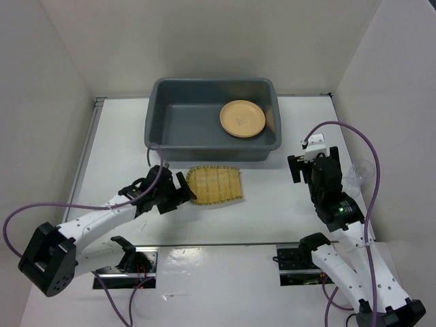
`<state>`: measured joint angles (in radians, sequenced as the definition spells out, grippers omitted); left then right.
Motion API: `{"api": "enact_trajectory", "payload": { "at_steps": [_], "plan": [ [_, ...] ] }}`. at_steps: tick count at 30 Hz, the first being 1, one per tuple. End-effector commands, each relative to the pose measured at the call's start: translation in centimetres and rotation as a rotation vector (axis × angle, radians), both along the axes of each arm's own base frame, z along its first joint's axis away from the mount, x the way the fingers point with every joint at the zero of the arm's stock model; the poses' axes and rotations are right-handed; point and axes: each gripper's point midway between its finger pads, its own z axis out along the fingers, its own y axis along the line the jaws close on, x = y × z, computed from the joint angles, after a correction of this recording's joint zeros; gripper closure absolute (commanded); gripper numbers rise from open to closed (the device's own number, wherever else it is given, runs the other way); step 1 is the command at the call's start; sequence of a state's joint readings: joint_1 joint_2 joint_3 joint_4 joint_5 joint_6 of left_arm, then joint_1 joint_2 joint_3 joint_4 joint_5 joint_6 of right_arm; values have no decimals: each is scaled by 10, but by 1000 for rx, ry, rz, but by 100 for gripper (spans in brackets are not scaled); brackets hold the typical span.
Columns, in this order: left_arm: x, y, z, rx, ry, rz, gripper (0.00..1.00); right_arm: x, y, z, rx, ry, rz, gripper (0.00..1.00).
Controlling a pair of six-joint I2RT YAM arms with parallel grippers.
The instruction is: Place the mixed dishes into the plastic bin
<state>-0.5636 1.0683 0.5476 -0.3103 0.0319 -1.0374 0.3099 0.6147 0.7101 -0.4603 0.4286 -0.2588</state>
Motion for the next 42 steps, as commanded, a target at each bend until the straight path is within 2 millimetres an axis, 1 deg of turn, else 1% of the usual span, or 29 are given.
{"api": "enact_trajectory", "payload": {
  "at_steps": [1,3,4,5,7,8,9,11,15,16,17,20,21,22,23,26,28,29,30,31,32,34,35,37,38,39,40,41,42],
  "plan": [
    [13,-14,-7,-62,-22,9,0,4,3,9,26,-52,0,1],
    [21,-21,-9,-88,-37,8,0,4,3,9,26,-52,0,1],
    [20,-16,-25,-64,2,20,0,4,3,9,26,-52,0,1],
    [24,-18,-26,-59,-2,13,0,4,3,9,26,-52,0,1],
    [27,-19,-40,-37,38,9,0,4,3,9,26,-52,0,1],
    [29,-22,-41,-33,43,-7,0,5,4,6,23,-43,0,1],
    [29,-22,-52,-19,66,-6,0,5,4,6,23,-43,0,1],
    [34,-30,-52,-63,60,-26,0,6,5,6,26,-42,9,1],
    [29,-34,-72,-66,106,-43,0,7,6,4,23,-33,9,1],
    [33,-36,-68,-72,96,-44,2,7,6,4,23,-33,9,1],
    [32,-35,-71,-66,106,-43,4,7,6,4,23,-33,9,1],
    [31,-35,-70,-66,108,-43,19,7,6,4,23,-33,9,1],
    [26,-35,-69,-55,115,-59,26,7,6,4,23,-33,9,1],
    [25,-34,-68,-55,115,-59,51,7,6,4,23,-33,9,1],
    [21,-36,-66,-52,119,-70,65,7,6,4,23,-33,9,1],
    [5,-36,-60,-33,143,-88,100,7,6,4,23,-33,9,1],
    [-6,-32,-58,-11,179,-95,100,5,5,2,23,-33,9,1],
    [-11,-39,-49,-14,169,-126,100,5,5,2,23,-33,9,1],
    [-23,-34,-49,13,211,-134,100,4,7,5,27,-44,18,1],
    [-26,-30,-45,29,205,-159,100,4,6,5,24,-46,10,1],
    [-32,-35,-26,20,192,-200,100,4,5,5,24,-46,9,1],
    [-43,-43,1,-10,157,-300,100,1,5,10,28,-67,9,1],
    [-42,-48,36,-51,98,-340,100,1,6,10,36,-68,6,1],
    [-45,-52,80,-86,5,-438,100,-2,6,15,40,-88,8,1],
    [-50,-47,94,-78,8,-465,100,-1,7,17,40,-98,6,1],
    [-49,-48,109,-90,-19,-497,100,-1,9,17,49,-99,12,1],
    [-44,-55,142,-143,-93,-580,100,-3,9,20,51,-113,11,1],
    [-43,-58,156,-172,-116,-624,100,-4,14,24,60,-131,33,1],
    [-33,-64,175,-210,-151,-651,100,-6,15,27,62,-143,35,1]
  ]
}}
